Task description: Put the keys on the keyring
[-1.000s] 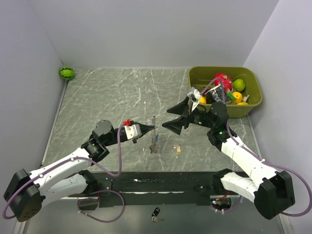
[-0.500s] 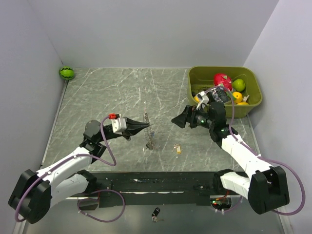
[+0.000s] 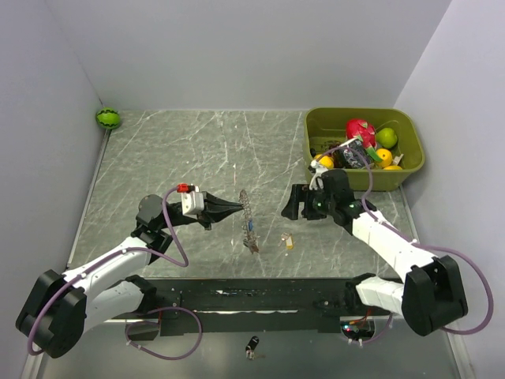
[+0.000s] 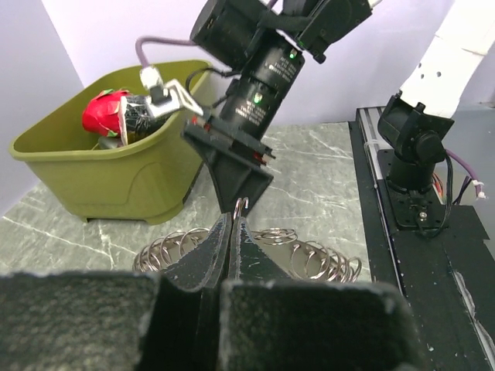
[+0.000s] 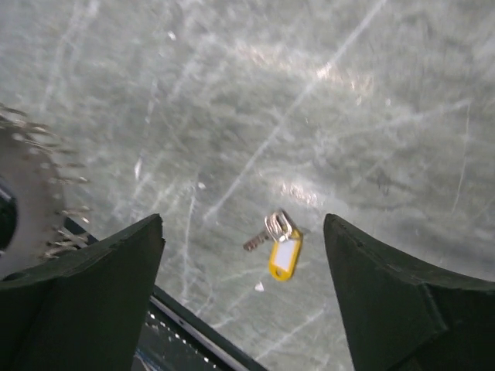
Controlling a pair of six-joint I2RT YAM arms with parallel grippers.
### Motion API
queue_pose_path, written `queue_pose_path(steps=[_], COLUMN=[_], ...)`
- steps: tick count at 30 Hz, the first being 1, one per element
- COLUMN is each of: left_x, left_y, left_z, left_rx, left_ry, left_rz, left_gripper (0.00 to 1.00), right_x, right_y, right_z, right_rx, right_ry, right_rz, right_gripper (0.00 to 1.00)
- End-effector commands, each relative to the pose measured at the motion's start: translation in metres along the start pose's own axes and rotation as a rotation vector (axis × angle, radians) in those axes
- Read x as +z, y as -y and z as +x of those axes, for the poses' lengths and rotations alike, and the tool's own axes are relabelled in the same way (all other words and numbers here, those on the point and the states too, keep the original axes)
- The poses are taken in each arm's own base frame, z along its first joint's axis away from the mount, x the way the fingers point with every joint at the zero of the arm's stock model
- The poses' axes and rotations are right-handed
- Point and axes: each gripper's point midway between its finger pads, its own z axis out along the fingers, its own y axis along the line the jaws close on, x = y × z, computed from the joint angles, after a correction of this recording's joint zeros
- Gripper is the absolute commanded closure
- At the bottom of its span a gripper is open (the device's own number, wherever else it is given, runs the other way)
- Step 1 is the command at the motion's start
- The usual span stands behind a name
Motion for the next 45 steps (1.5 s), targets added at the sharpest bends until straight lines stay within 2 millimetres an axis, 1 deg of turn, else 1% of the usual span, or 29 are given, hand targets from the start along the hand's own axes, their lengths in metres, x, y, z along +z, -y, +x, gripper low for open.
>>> queue_pose_path(steps=[1, 2, 3, 4, 5, 7, 8, 12, 15, 19, 21, 22, 26, 35, 38, 45], left_x=[0.004, 0.004, 0.004, 0.004, 0.004, 0.003, 0.003, 0.002, 0.001, 0.002, 0.002, 0.002, 0.003, 0.004, 0.004, 0.004], left_y=[-0.001, -0.001, -0.001, -0.001, 0.0, 0.0, 0.0, -0.001, 0.0, -0.001, 0.0, 0.0, -0.001, -0.003, -0.003, -0.003], left_z=[-0.029, -0.028, -0.027, -0.027, -0.026, -0.028, -0.028, -0.029, -0.028, -0.026, -0.026, -0.026, -0.025, -0.022, -0.022, -0.021], left_rx=[0.105, 0.102, 0.098, 0.096, 0.096, 0.102, 0.106, 0.109, 0.11, 0.101, 0.103, 0.102, 0.099, 0.09, 0.093, 0.094], left_ry=[0.069, 0.068, 0.066, 0.063, 0.059, 0.061, 0.062, 0.056, 0.06, 0.053, 0.057, 0.058, 0.047, 0.042, 0.039, 0.038], left_rz=[0.027, 0.024, 0.025, 0.027, 0.029, 0.026, 0.025, 0.018, 0.015, 0.018, 0.02, 0.02, 0.019, 0.02, 0.023, 0.02], left_gripper=[0.99, 0.99, 0.99, 0.99, 0.99, 0.99, 0.99, 0.99, 0.99, 0.99, 0.99, 0.99, 0.99, 0.99, 0.99, 0.99], right_x=[0.002, 0.006, 0.008, 0.01, 0.013, 0.016, 0.019, 0.023, 0.025, 0.03, 0.032, 0.034, 0.038, 0.044, 0.045, 0.039], right_y=[0.01, 0.015, 0.019, 0.02, 0.021, 0.02, 0.023, 0.022, 0.026, 0.028, 0.031, 0.034, 0.04, 0.035, 0.032, 0.033], right_z=[0.001, 0.009, 0.011, 0.014, 0.019, 0.024, 0.029, 0.036, 0.041, 0.052, 0.055, 0.059, 0.065, 0.075, 0.076, 0.078], right_rx=[0.012, 0.033, 0.057, 0.067, 0.082, 0.109, 0.12, 0.156, 0.164, 0.182, 0.186, 0.193, 0.202, 0.227, 0.232, 0.23], right_ry=[-0.039, -0.072, -0.08, -0.096, -0.117, -0.13, -0.145, -0.18, -0.193, -0.244, -0.251, -0.262, -0.291, -0.329, -0.345, -0.349], right_rz=[0.1, 0.121, 0.14, 0.143, 0.148, 0.138, 0.14, 0.143, 0.155, 0.164, 0.174, 0.188, 0.214, 0.173, 0.158, 0.17], right_gripper=[0.14, 0.16, 0.16, 0.16, 0.19, 0.23, 0.25, 0.29, 0.33, 0.42, 0.43, 0.45, 0.45, 0.51, 0.52, 0.52])
